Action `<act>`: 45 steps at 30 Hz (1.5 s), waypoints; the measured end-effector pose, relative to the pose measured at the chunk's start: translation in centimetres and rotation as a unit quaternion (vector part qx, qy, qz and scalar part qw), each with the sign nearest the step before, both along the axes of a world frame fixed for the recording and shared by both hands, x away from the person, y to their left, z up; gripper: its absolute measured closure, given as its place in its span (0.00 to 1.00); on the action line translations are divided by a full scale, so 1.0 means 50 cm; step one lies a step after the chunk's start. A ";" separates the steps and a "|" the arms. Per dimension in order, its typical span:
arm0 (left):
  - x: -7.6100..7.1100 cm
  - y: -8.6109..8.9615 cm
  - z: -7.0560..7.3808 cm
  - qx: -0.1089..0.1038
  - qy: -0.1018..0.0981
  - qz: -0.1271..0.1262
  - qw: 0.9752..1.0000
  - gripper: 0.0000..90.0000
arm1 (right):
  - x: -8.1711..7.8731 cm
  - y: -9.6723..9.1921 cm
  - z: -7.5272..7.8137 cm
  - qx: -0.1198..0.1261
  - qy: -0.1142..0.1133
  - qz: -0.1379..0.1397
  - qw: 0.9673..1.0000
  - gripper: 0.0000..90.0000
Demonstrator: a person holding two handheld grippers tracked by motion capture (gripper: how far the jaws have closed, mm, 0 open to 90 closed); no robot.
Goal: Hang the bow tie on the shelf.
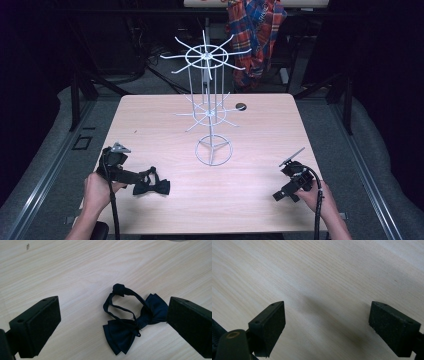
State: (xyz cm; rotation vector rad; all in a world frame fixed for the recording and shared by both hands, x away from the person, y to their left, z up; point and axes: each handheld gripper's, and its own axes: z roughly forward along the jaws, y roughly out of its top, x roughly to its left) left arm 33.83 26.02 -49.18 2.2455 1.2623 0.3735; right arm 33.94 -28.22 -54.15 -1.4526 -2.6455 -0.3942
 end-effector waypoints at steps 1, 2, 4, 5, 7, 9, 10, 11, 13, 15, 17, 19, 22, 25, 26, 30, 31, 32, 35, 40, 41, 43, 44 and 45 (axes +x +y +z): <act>0.000 0.001 -0.001 0.001 0.002 0.000 1.000 0.00 | 0.000 0.000 0.000 0.001 0.000 -0.003 1.000 0.15; 0.001 0.001 -0.002 0.001 0.003 -0.001 1.000 0.00 | 0.000 0.000 0.000 0.001 -0.003 -0.002 1.000 0.15; 0.002 0.001 -0.004 0.000 0.007 -0.001 1.000 0.00 | 0.001 0.000 0.003 -0.006 -0.002 0.006 1.000 0.15; 0.003 0.001 -0.005 0.001 0.008 -0.001 1.000 0.00 | 0.000 0.003 0.003 -0.001 -0.002 0.005 1.000 0.15; 0.006 -0.001 -0.006 0.005 0.012 -0.002 1.000 0.00 | 0.001 0.002 0.000 -0.001 0.001 0.005 1.000 0.14; 0.006 -0.002 -0.006 0.006 0.014 -0.005 1.000 0.00 | 0.002 0.000 0.000 -0.005 0.003 0.009 1.000 0.14; 0.006 -0.002 -0.005 0.006 0.015 -0.005 1.000 0.00 | 0.001 -0.001 -0.001 0.001 0.005 0.002 1.000 0.14; 0.005 -0.002 -0.005 0.004 0.014 -0.005 1.000 0.00 | 0.001 -0.002 -0.002 0.005 0.002 -0.003 1.000 0.14; 0.002 -0.002 -0.003 0.005 0.013 -0.005 1.000 0.00 | 0.002 0.002 -0.002 0.004 -0.003 -0.004 1.000 0.13; -0.001 -0.003 -0.003 0.003 0.016 -0.003 1.000 0.00 | 0.002 0.003 -0.001 0.008 -0.004 -0.002 1.000 0.13; -0.006 -0.008 -0.001 0.005 0.020 -0.003 1.000 0.00 | -0.001 0.012 0.002 0.011 -0.002 0.002 1.000 0.12; -0.008 -0.012 0.000 0.005 0.025 -0.005 1.000 0.00 | -0.002 0.012 0.005 0.010 -0.006 0.004 1.000 0.12; -0.006 -0.030 -0.002 -0.001 0.046 0.000 0.999 0.00 | -0.004 0.008 0.005 0.014 -0.008 0.002 1.000 0.12; -0.006 -0.060 -0.001 -0.003 0.057 -0.005 0.998 0.00 | -0.001 -0.006 0.008 0.031 -0.009 -0.001 0.999 0.11; -0.007 -0.067 -0.001 -0.002 0.058 -0.006 0.998 0.00 | 0.000 -0.007 0.009 0.031 -0.013 0.001 0.999 0.11; -0.011 -0.078 -0.009 0.002 0.069 -0.004 0.998 0.00 | 0.003 -0.001 0.009 0.037 -0.013 0.000 0.999 0.11; -0.011 -0.076 -0.013 0.000 0.077 0.007 0.997 0.00 | 0.004 0.003 0.010 0.034 -0.011 0.013 0.999 0.11; -0.011 -0.076 -0.013 0.000 0.077 0.007 0.997 0.00 | 0.004 0.003 0.010 0.034 -0.011 0.013 0.999 0.11; -0.006 -0.076 -0.014 -0.007 0.083 0.028 0.996 0.00 | 0.007 0.005 0.009 0.038 -0.012 0.012 0.999 0.11; -0.006 -0.094 -0.014 -0.026 0.098 0.038 0.994 0.00 | 0.006 0.021 0.012 0.032 -0.009 0.025 0.999 0.11; -0.005 -0.099 -0.016 -0.026 0.101 0.036 0.994 0.00 | 0.006 0.025 0.011 0.027 -0.008 0.022 0.999 0.11; -0.004 -0.100 -0.017 -0.026 0.105 0.038 0.993 0.01 | 0.006 0.026 0.009 0.028 -0.007 0.018 0.999 0.11; -0.002 -0.099 -0.019 -0.028 0.107 0.041 0.993 0.01 | 0.006 0.026 0.009 0.028 -0.007 0.018 0.999 0.11; 0.002 -0.097 -0.021 -0.028 0.110 0.039 0.993 0.01 | 0.006 0.026 0.006 0.034 -0.007 0.013 0.999 0.11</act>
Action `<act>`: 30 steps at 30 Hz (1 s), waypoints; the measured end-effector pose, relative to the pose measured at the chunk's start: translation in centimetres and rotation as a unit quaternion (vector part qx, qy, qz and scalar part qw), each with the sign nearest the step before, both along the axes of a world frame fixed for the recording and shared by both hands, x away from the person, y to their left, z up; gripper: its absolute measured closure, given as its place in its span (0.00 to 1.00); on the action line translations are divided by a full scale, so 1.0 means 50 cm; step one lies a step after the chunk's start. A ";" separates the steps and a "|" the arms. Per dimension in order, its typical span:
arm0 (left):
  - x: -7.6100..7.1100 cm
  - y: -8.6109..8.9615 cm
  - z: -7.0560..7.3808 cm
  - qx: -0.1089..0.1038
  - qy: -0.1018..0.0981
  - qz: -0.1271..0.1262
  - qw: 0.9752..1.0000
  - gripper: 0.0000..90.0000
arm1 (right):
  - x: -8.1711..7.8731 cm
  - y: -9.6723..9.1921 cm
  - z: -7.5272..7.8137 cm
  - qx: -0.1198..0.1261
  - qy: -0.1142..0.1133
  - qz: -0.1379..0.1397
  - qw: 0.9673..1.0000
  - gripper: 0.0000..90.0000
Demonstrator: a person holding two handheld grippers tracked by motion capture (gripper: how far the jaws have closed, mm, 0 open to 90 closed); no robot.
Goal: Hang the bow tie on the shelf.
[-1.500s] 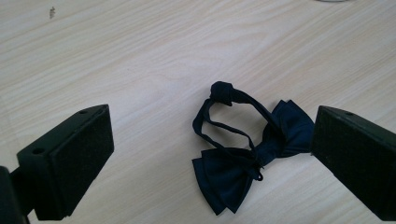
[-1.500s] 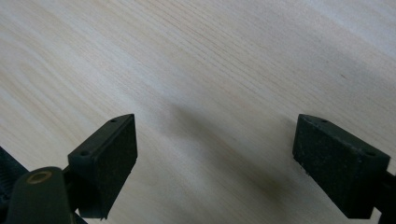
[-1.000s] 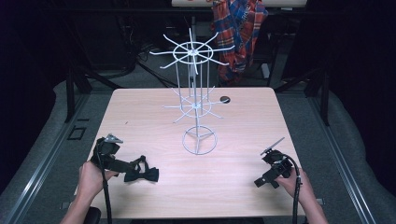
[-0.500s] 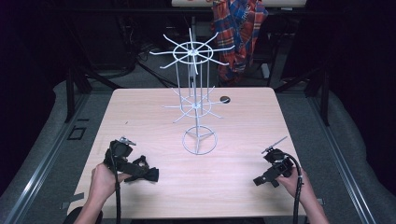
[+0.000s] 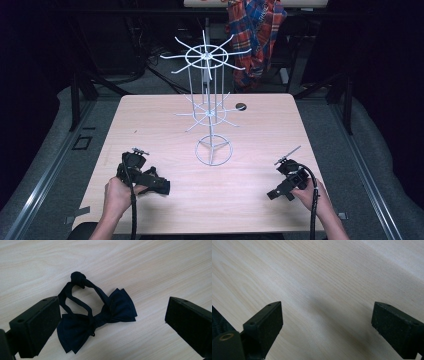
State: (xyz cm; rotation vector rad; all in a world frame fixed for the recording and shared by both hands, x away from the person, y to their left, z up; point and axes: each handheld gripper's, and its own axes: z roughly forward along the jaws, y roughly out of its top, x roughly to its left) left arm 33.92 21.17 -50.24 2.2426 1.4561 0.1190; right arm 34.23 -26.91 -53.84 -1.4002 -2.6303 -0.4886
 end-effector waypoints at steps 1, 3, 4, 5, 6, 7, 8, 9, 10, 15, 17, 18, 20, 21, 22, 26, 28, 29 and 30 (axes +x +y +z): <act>0.005 0.001 -0.003 0.001 0.003 0.001 1.000 0.04 | -0.001 -0.004 -0.002 -0.003 -0.001 -0.002 1.000 0.11; 0.006 0.001 -0.005 0.002 0.005 0.000 1.000 0.08 | -0.001 -0.008 -0.001 -0.008 0.002 0.000 1.000 0.11; 0.008 -0.002 -0.009 0.005 0.009 0.000 1.000 0.09 | -0.004 -0.012 0.000 -0.008 0.002 -0.004 1.000 0.11; 0.009 -0.005 -0.011 0.008 0.009 -0.005 1.000 0.09 | -0.004 -0.012 0.000 -0.008 0.002 -0.004 1.000 0.11; 0.009 -0.009 -0.014 0.011 0.012 -0.007 1.000 0.11 | -0.004 -0.014 0.000 -0.007 0.000 -0.005 1.000 0.11; 0.010 -0.012 -0.017 0.013 0.014 -0.010 1.000 0.14 | -0.006 -0.014 0.000 -0.005 -0.001 -0.011 1.000 0.11; 0.011 -0.014 -0.020 0.014 0.018 -0.014 1.000 0.16 | -0.006 -0.017 0.001 -0.010 0.000 -0.005 1.000 0.11; 0.012 -0.016 -0.025 0.015 0.023 -0.019 0.999 0.19 | -0.007 -0.015 0.000 -0.001 -0.001 -0.011 1.000 0.11; 0.013 -0.017 -0.029 0.011 0.031 -0.022 0.999 0.33 | -0.007 -0.015 0.000 -0.010 -0.001 -0.006 1.000 0.11; 0.017 -0.017 -0.039 0.012 0.040 -0.032 0.999 0.46 | -0.006 -0.015 0.001 -0.015 0.004 0.002 1.000 0.11; 0.019 -0.016 -0.041 0.003 0.045 -0.036 0.998 0.55 | -0.006 -0.015 0.000 -0.015 0.004 0.001 1.000 0.12; 0.021 -0.017 -0.044 -0.003 0.048 -0.035 0.998 0.57 | -0.007 -0.012 -0.001 -0.014 0.003 -0.006 1.000 0.12; 0.023 -0.023 -0.051 0.002 0.055 -0.036 0.998 0.59 | -0.007 -0.009 -0.003 -0.013 0.003 -0.005 1.000 0.12; 0.024 -0.024 -0.052 0.009 0.056 -0.037 0.998 0.59 | -0.007 -0.009 -0.003 -0.013 0.003 -0.005 1.000 0.12; 0.025 -0.027 -0.053 0.017 0.055 -0.037 0.998 0.60 | -0.007 -0.009 -0.002 -0.022 0.004 -0.002 1.000 0.12; 0.026 -0.034 -0.058 0.051 0.050 -0.051 0.996 0.66 | -0.007 -0.010 -0.003 -0.024 0.006 0.001 1.000 0.12; 0.030 -0.033 -0.064 0.064 0.056 -0.055 0.995 0.68 | -0.009 -0.010 -0.003 -0.013 0.005 -0.007 1.000 0.12; 0.032 -0.032 -0.067 0.065 0.059 -0.053 0.995 0.70 | -0.010 -0.010 -0.003 -0.013 0.005 -0.007 1.000 0.12; 0.032 -0.032 -0.067 0.065 0.059 -0.053 0.995 0.71 | -0.010 -0.010 -0.003 -0.013 0.005 -0.007 1.000 0.12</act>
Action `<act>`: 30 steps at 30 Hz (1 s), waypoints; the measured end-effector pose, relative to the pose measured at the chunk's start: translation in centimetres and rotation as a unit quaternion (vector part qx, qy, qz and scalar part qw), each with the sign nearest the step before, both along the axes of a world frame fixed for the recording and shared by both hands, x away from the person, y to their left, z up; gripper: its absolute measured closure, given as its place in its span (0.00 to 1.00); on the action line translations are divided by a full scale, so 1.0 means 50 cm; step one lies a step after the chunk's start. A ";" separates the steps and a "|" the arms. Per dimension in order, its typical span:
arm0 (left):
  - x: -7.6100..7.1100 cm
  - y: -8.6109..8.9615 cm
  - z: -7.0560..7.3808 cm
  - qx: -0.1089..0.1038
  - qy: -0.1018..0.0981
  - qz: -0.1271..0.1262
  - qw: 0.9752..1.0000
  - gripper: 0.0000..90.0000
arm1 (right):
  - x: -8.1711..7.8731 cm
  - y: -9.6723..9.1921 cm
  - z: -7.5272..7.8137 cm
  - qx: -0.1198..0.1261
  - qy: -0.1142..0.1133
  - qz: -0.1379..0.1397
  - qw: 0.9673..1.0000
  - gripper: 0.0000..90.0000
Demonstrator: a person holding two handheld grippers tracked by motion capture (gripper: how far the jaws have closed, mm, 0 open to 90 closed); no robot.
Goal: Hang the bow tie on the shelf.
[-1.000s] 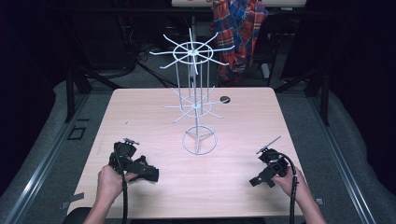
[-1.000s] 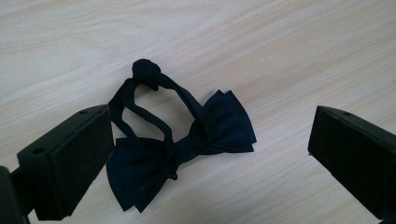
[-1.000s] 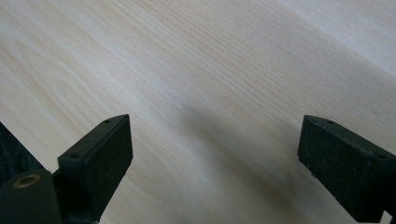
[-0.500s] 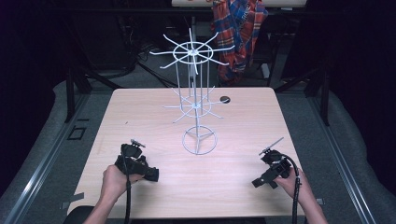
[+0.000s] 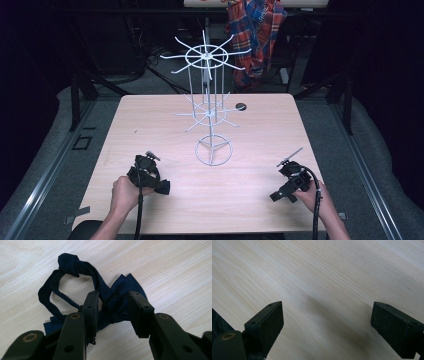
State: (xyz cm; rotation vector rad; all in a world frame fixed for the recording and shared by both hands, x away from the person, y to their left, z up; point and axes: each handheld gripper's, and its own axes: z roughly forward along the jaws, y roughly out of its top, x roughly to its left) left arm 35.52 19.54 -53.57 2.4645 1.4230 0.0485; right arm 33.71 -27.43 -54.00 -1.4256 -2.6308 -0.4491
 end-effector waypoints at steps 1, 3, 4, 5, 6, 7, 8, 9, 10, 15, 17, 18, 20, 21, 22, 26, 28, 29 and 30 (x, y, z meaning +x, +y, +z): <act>0.001 0.001 -0.002 0.000 0.004 0.001 1.000 0.72 | 0.000 0.000 0.000 -0.001 0.001 0.002 1.000 0.12; 0.002 0.002 -0.005 -0.004 0.007 0.004 1.000 0.73 | 0.000 0.000 0.000 -0.003 0.001 0.005 1.000 0.12; 0.003 0.002 -0.006 -0.007 0.010 0.006 1.000 0.75 | 0.000 0.000 0.000 -0.002 0.001 0.003 1.000 0.12; 0.003 0.003 -0.006 -0.007 0.011 0.005 1.000 0.76 | -0.001 0.000 -0.001 -0.001 0.000 0.001 1.000 0.12; 0.003 0.003 -0.007 -0.007 0.013 0.003 1.000 0.77 | -0.001 0.000 -0.001 0.002 0.000 0.000 1.000 0.12; 0.002 0.002 -0.008 -0.006 0.010 0.002 1.000 0.77 | -0.001 0.000 -0.001 0.002 0.000 0.000 1.000 0.12; 0.002 0.001 -0.008 -0.005 0.010 -0.003 1.000 0.79 | -0.002 0.001 -0.002 0.002 -0.001 -0.001 1.000 0.12; 0.001 0.000 -0.008 -0.005 0.009 -0.005 1.000 0.81 | -0.004 0.003 -0.003 0.002 -0.007 -0.010 1.000 0.12; -0.001 0.000 -0.006 -0.003 0.005 -0.014 1.000 0.86 | -0.001 0.000 0.000 -0.008 0.001 0.007 1.000 0.12; -0.002 -0.003 -0.004 -0.005 -0.002 -0.028 1.000 0.93 | -0.001 0.000 0.000 -0.009 0.002 0.007 1.000 0.12; -0.003 -0.004 -0.002 -0.006 -0.008 -0.038 0.999 0.94 | 0.000 -0.001 0.000 -0.014 0.004 0.011 1.000 0.12; -0.003 -0.004 -0.002 -0.008 -0.007 -0.041 0.999 0.94 | 0.000 -0.001 0.000 -0.013 0.003 0.010 1.000 0.12; -0.003 -0.005 -0.001 -0.008 -0.006 -0.045 0.999 0.95 | 0.000 -0.001 -0.002 -0.010 0.003 0.009 1.000 0.12; -0.003 -0.005 0.000 -0.010 -0.006 -0.043 0.999 0.95 | 0.000 -0.001 -0.002 -0.010 0.003 0.009 1.000 0.12; -0.003 -0.003 0.001 -0.012 -0.007 -0.046 0.999 0.95 | -0.001 0.000 -0.003 -0.002 0.001 0.002 1.000 0.12; -0.004 0.000 0.008 -0.020 -0.018 -0.047 0.999 0.95 | -0.001 -0.002 -0.003 -0.008 0.001 0.005 1.000 0.12; -0.005 0.001 0.013 -0.021 -0.024 -0.048 0.998 0.95 | -0.002 -0.001 -0.004 -0.002 0.002 0.002 1.000 0.12; -0.006 0.002 0.015 -0.022 -0.031 -0.049 0.998 0.95 | -0.002 -0.001 -0.003 -0.003 0.003 0.003 1.000 0.12; -0.007 0.003 0.019 -0.026 -0.034 -0.049 0.998 0.95 | -0.001 -0.002 -0.003 -0.009 0.002 0.005 1.000 0.12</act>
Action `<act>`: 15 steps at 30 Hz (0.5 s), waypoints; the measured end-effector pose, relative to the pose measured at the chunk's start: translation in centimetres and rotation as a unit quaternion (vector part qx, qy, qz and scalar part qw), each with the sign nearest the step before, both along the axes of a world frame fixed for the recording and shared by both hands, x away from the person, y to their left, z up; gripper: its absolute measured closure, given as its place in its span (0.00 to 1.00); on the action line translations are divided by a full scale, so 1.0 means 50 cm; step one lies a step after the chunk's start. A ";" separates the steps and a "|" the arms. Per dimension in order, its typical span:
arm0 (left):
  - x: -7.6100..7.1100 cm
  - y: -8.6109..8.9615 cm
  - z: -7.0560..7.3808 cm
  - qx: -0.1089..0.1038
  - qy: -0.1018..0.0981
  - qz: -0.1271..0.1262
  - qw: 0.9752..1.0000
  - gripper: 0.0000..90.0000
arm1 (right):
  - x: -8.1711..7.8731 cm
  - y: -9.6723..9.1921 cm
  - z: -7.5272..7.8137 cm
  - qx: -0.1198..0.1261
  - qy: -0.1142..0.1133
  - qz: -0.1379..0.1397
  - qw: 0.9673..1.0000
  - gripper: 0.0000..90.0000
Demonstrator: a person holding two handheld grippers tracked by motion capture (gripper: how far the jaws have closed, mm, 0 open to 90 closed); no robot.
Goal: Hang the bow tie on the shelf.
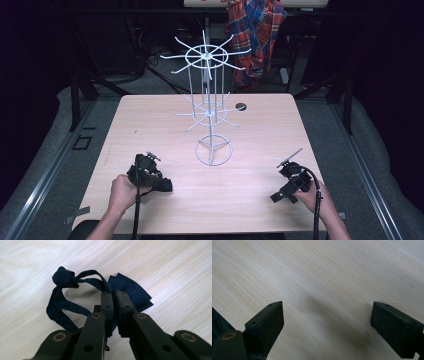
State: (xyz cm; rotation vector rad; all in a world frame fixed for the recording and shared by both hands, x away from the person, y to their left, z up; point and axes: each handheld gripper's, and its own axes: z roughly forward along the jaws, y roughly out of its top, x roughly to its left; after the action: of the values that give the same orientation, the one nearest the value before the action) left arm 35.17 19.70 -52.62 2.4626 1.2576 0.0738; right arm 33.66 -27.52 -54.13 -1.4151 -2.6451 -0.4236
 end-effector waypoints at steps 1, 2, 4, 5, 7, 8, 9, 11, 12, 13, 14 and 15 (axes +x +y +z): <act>0.000 0.002 0.003 -0.004 -0.002 -0.003 1.000 0.95 | 0.001 -0.001 0.001 -0.001 0.001 0.002 1.000 0.13; -0.001 0.004 0.004 -0.006 -0.005 0.000 1.000 0.95 | 0.000 -0.002 0.001 -0.003 0.000 0.001 1.000 0.13; -0.001 0.008 0.007 -0.010 -0.009 0.002 1.000 0.95 | 0.002 -0.003 0.002 -0.006 0.004 0.007 1.000 0.13; -0.001 0.009 0.009 -0.010 -0.010 0.000 1.000 0.95 | 0.002 -0.004 0.002 -0.007 0.004 0.009 1.000 0.13; -0.002 0.011 0.014 -0.013 -0.015 0.000 1.000 0.95 | 0.002 -0.004 0.002 -0.007 0.004 0.009 1.000 0.13; -0.004 0.011 0.016 -0.016 -0.016 0.002 1.000 0.95 | 0.001 -0.004 0.002 -0.004 0.004 0.007 1.000 0.13; -0.005 0.011 0.019 -0.017 -0.021 0.001 1.000 0.95 | 0.001 -0.004 0.002 -0.004 0.004 0.007 1.000 0.13; -0.007 0.012 0.026 -0.019 -0.026 -0.001 0.999 0.95 | 0.002 -0.004 0.002 -0.007 0.004 0.009 1.000 0.13; -0.007 0.013 0.029 -0.021 -0.030 -0.001 0.999 0.95 | 0.002 -0.004 0.002 -0.007 0.004 0.009 1.000 0.13; -0.008 0.013 0.031 -0.024 -0.031 -0.001 0.999 0.95 | 0.002 -0.004 0.002 -0.008 0.004 0.009 1.000 0.13; -0.009 0.014 0.032 -0.022 -0.034 -0.002 0.999 0.95 | 0.002 -0.004 0.002 -0.008 0.004 0.009 1.000 0.13; -0.009 0.015 0.033 -0.021 -0.035 -0.003 0.999 0.95 | 0.002 -0.004 0.002 -0.007 0.004 0.009 1.000 0.13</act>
State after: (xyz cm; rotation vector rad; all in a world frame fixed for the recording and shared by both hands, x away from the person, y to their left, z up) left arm 34.75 20.43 -50.99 2.4076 1.2107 0.1294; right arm 33.75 -27.74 -54.02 -1.3932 -2.6574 -0.3964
